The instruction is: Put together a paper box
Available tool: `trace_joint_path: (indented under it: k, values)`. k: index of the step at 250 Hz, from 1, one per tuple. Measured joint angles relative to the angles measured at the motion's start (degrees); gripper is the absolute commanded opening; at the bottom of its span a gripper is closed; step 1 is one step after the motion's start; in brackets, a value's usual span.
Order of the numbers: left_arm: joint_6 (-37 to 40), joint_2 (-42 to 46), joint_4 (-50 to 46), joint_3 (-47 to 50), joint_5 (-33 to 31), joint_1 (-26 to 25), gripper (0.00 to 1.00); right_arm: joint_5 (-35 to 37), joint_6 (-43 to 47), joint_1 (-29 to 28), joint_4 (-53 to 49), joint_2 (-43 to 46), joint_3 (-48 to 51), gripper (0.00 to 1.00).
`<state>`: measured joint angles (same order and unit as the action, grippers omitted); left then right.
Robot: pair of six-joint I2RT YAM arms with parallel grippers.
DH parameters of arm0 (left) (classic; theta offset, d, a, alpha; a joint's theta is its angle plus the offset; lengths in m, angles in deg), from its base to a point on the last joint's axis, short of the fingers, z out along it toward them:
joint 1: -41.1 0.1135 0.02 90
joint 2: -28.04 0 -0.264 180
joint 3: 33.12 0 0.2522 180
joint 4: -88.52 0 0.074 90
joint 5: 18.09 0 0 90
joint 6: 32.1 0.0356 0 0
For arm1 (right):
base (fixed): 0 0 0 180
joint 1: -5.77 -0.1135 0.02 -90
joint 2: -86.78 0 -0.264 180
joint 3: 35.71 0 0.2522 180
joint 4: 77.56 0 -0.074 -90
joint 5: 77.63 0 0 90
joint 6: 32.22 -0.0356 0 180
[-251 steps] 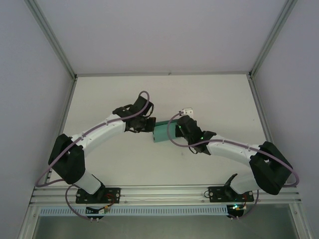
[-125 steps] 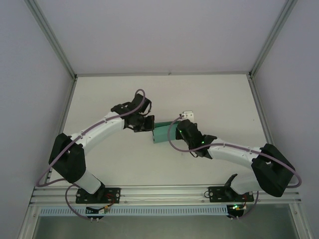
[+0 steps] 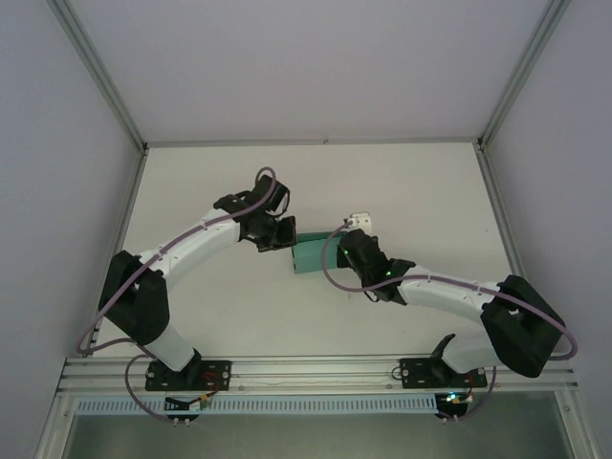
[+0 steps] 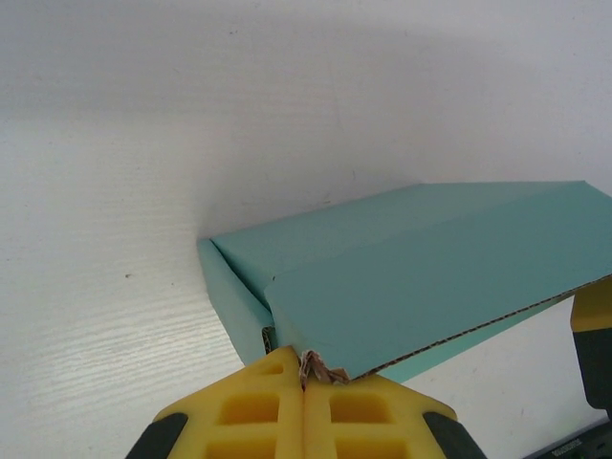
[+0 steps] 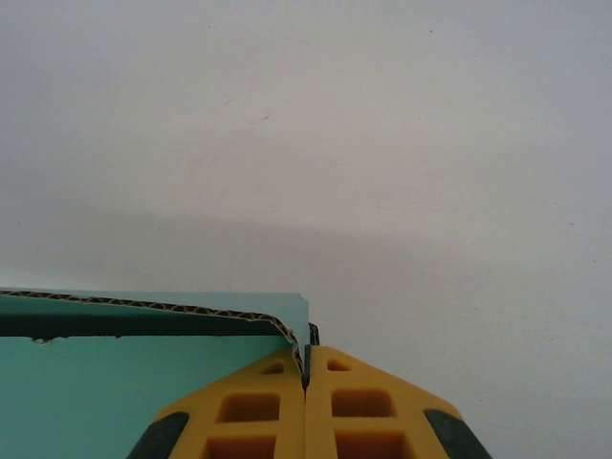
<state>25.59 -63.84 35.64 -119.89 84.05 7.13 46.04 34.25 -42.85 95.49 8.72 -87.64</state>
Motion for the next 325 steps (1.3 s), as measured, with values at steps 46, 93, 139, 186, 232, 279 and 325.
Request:
trace_joint_path:
  k: [46,93,139,186,232,279,325]
  values:
    - [1.7,0.8,4.4,3.3,0.1,0.0,0.00,0.5,0.0,0.0,0.9,-0.5,0.1,0.00]
    - [4.1,5.4,15.3,12.3,-5.1,-2.4,0.00,1.0,-0.2,0.0,2.8,-0.6,1.1,0.02]
    - [5.6,7.9,21.6,17.7,-15.6,-8.1,0.00,-0.5,-1.6,0.0,1.5,2.5,3.0,0.19]
    - [6.0,7.5,27.1,20.2,-23.4,-11.6,0.00,-4.0,-3.6,0.3,-5.8,9.3,5.2,0.62]
    - [6.3,6.3,29.7,20.1,-26.8,-12.9,0.00,-10.5,-5.7,1.9,-14.3,11.8,3.5,0.86]
    - [6.4,6.1,29.9,20.0,-28.1,-13.5,0.00,-14.1,-7.8,5.5,-18.6,14.0,-2.4,0.93]
    - [7.0,5.9,29.0,19.5,-28.1,-13.6,0.00,-16.9,-10.8,11.8,-19.0,10.9,-7.6,0.82]
